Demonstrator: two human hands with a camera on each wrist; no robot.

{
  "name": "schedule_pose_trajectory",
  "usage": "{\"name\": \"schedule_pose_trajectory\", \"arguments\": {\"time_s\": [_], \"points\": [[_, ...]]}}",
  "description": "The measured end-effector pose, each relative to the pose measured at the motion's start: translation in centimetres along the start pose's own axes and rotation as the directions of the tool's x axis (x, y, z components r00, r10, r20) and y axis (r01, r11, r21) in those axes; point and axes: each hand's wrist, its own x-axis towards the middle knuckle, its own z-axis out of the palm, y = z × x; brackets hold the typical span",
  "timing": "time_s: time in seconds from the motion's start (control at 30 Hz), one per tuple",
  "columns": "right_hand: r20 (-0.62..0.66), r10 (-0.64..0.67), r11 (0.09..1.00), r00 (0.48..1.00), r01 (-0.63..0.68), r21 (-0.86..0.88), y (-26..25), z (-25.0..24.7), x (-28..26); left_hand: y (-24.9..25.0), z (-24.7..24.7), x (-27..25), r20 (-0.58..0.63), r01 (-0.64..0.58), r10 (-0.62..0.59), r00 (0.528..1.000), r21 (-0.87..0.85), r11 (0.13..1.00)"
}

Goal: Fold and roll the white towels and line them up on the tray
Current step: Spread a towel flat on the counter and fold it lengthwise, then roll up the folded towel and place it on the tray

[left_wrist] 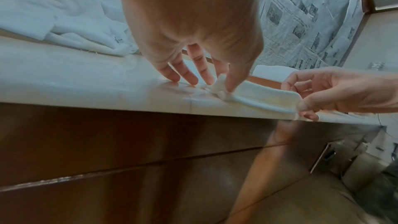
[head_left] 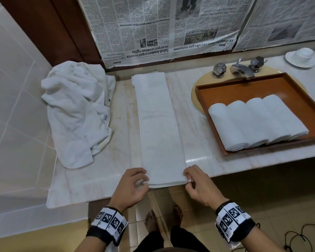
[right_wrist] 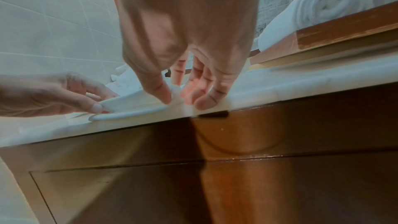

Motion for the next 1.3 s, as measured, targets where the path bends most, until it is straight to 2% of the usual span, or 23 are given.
{"name": "schedule_pose_trajectory", "arguments": {"time_s": [0.1, 0.17, 0.3, 0.43, 0.53, 0.63, 0.73, 0.87, 0.93, 1.0, 1.07, 1.17, 1.23, 1.3], "points": [[-0.053, -0.105, 0.986, 0.993, 0.097, -0.139, 0.0, 0.1, 0.1, 0.4, 0.2, -0.1, -0.001, -0.094, 0.094, 0.996, 0.105, 0.990], [-0.020, -0.173, 0.964, 0.985, 0.165, -0.208, 0.0, 0.4, 0.2, 0.6, 0.7, 0.0, 0.032, -0.135, 0.132, 0.991, 0.198, 0.971], [0.066, -0.260, 0.896, 0.963, 0.266, -0.356, 0.4, 1.6, 0.5, 1.0, 2.1, 0.0, 0.129, -0.144, 0.104, 0.986, 0.352, 0.925], [0.036, -0.299, 0.892, 0.954, 0.293, -0.344, 0.8, 1.1, 1.1, 1.3, 2.3, 0.5, 0.084, -0.173, 0.153, 0.985, 0.371, 0.912], [0.045, -0.278, 0.915, 0.960, 0.278, -0.292, 1.4, 0.0, 1.6, 1.6, 1.8, 1.3, 0.071, -0.194, 0.180, 0.981, 0.352, 0.916], [0.040, -0.209, 0.966, 0.977, 0.213, -0.148, 2.0, -1.2, 3.3, 2.2, 0.9, 2.8, 0.110, -0.129, 0.099, 0.989, 0.311, 0.941], [0.048, -0.088, 0.996, 0.995, 0.089, -0.009, 2.0, -1.9, 5.1, 2.7, 0.1, 4.5, 0.158, 0.007, -0.051, 0.986, 0.267, 0.964], [0.029, 0.001, 0.999, 1.000, 0.000, -0.050, 1.3, -1.8, 5.6, 3.1, 0.0, 5.5, 0.147, 0.197, -0.230, 0.962, 0.207, 0.958], [0.019, -0.029, 0.998, 0.999, 0.030, -0.062, 0.9, -1.7, 5.4, 3.2, 0.4, 5.8, 0.107, 0.289, -0.307, 0.946, 0.159, 0.944], [0.017, -0.095, 0.984, 0.995, 0.097, -0.150, 0.7, -1.7, 5.4, 3.3, 0.9, 5.8, 0.052, 0.343, -0.348, 0.936, 0.091, 0.935], [0.018, -0.163, 0.927, 0.986, 0.160, -0.338, 0.6, -1.3, 5.4, 3.1, 1.6, 5.6, -0.002, 0.285, -0.286, 0.958, 0.081, 0.955], [0.035, -0.255, 0.808, 0.966, 0.233, -0.542, 0.1, -0.4, 4.9, 2.9, 2.5, 5.0, -0.024, 0.090, -0.087, 0.996, 0.217, 0.972], [0.026, -0.280, 0.776, 0.960, 0.242, -0.582, 0.0, 0.1, 4.5, 2.8, 2.8, 4.6, 0.029, -0.026, 0.019, 0.999, 0.279, 0.960], [0.008, -0.258, 0.779, 0.966, 0.213, -0.590, -0.2, 0.0, 4.4, 3.0, 2.4, 4.3, 0.077, -0.056, 0.035, 0.996, 0.295, 0.954]]}}
